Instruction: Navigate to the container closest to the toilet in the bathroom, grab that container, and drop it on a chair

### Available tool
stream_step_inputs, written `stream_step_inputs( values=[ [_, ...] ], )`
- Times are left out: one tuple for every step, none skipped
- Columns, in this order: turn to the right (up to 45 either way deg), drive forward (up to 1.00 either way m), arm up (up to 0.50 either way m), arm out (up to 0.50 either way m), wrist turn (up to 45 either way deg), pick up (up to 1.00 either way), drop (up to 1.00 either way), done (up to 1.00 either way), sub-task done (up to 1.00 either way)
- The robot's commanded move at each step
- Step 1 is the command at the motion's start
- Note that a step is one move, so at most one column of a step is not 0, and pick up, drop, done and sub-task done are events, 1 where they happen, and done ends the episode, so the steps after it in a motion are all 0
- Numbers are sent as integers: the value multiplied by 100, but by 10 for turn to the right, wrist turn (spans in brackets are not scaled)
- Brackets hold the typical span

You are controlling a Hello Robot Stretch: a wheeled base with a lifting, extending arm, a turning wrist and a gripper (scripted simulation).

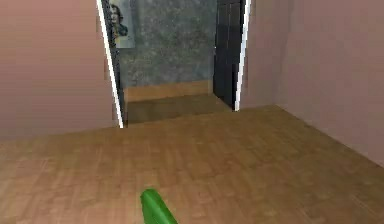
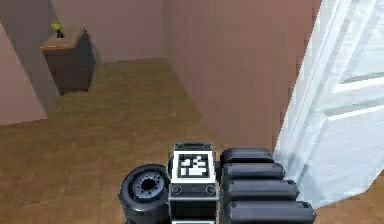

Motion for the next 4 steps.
stream_step_inputs(
  values=[
    [0, 100, 0, 0, 0, 0, 0, 0, 0],
    [0, 100, 0, 0, 0, 0, 0, 0, 0],
    [0, 100, 0, 0, 0, 0, 0, 0, 0],
    [0, 100, 0, 0, 0, 0, 0, 0, 0]
  ],
)
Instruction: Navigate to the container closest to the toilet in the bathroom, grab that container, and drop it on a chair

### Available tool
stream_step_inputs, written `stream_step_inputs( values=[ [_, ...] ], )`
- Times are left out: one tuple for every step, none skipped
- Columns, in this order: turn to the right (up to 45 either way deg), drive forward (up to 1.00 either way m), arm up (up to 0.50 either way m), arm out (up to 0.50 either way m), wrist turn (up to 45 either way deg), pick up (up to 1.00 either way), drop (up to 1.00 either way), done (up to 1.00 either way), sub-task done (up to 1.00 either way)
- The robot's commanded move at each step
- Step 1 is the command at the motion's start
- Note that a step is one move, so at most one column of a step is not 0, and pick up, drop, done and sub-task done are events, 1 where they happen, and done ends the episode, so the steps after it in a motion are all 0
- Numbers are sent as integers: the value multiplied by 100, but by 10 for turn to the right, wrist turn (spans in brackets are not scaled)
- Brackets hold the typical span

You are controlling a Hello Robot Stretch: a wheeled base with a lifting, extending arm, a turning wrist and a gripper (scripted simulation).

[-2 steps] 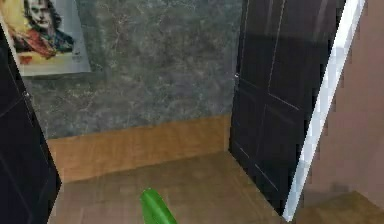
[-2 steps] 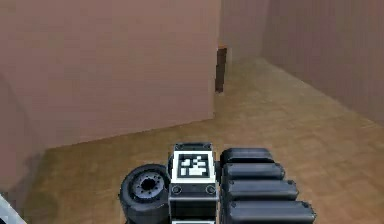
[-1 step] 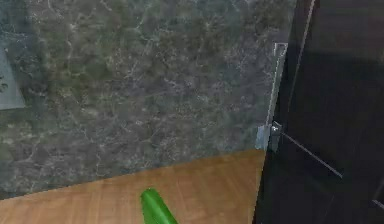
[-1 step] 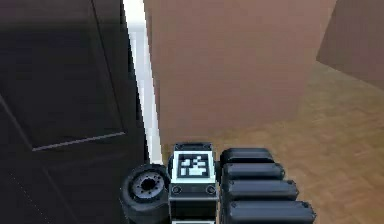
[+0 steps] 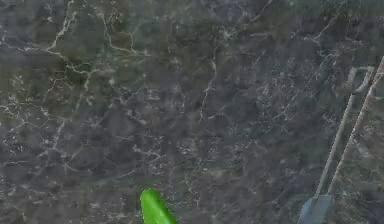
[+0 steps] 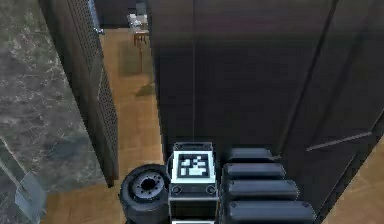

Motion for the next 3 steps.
stream_step_inputs(
  values=[
    [210, 0, 0, 0, 0, 0, 0, 0, 0],
    [0, 40, 0, 0, 0, 0, 0, 0, 0],
    [450, 0, 0, 0, 0, 0, 0, 0, 0]
  ],
)
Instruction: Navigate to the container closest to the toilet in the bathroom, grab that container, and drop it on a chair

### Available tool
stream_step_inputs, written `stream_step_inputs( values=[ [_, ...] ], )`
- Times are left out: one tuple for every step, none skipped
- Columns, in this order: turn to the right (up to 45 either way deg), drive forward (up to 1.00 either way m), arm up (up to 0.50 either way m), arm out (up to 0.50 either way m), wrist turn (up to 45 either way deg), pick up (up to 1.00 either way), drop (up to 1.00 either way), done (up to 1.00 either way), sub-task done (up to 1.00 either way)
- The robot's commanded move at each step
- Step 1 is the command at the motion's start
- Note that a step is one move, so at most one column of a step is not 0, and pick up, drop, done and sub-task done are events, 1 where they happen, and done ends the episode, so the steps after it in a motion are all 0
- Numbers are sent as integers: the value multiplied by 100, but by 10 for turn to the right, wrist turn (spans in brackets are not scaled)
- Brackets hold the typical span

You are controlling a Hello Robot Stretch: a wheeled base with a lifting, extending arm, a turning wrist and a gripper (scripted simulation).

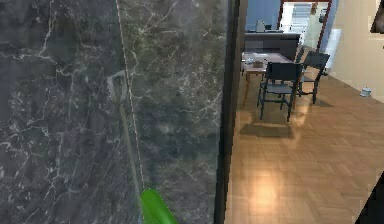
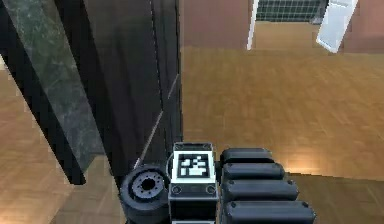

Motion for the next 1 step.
stream_step_inputs(
  values=[
    [30, 0, 0, 0, 0, 0, 0, 0, 0]
  ],
)
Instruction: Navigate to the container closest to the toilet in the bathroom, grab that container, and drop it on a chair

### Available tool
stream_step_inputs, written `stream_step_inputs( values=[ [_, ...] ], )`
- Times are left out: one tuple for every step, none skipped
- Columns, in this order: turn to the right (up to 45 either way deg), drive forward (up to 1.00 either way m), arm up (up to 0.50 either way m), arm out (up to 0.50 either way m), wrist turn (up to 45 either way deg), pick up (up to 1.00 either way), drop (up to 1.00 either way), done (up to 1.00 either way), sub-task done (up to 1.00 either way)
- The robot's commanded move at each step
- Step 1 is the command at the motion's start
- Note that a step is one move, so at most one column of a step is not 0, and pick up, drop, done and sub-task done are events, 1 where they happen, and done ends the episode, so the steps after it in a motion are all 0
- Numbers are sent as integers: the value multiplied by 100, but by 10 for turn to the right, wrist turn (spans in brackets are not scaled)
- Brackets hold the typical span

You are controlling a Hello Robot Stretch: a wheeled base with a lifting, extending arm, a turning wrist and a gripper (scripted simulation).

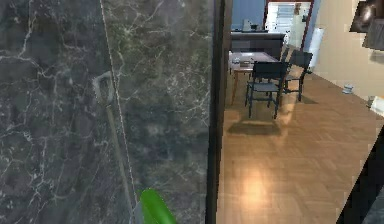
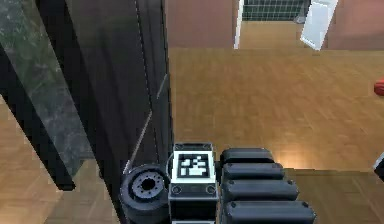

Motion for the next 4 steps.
stream_step_inputs(
  values=[
    [0, 45, 0, 0, 0, 0, 0, 0, 0],
    [450, 0, 0, 0, 0, 0, 0, 0, 0],
    [0, 40, 0, 0, 0, 0, 0, 0, 0],
    [-300, 0, 0, 0, 0, 0, 0, 0, 0]
  ],
)
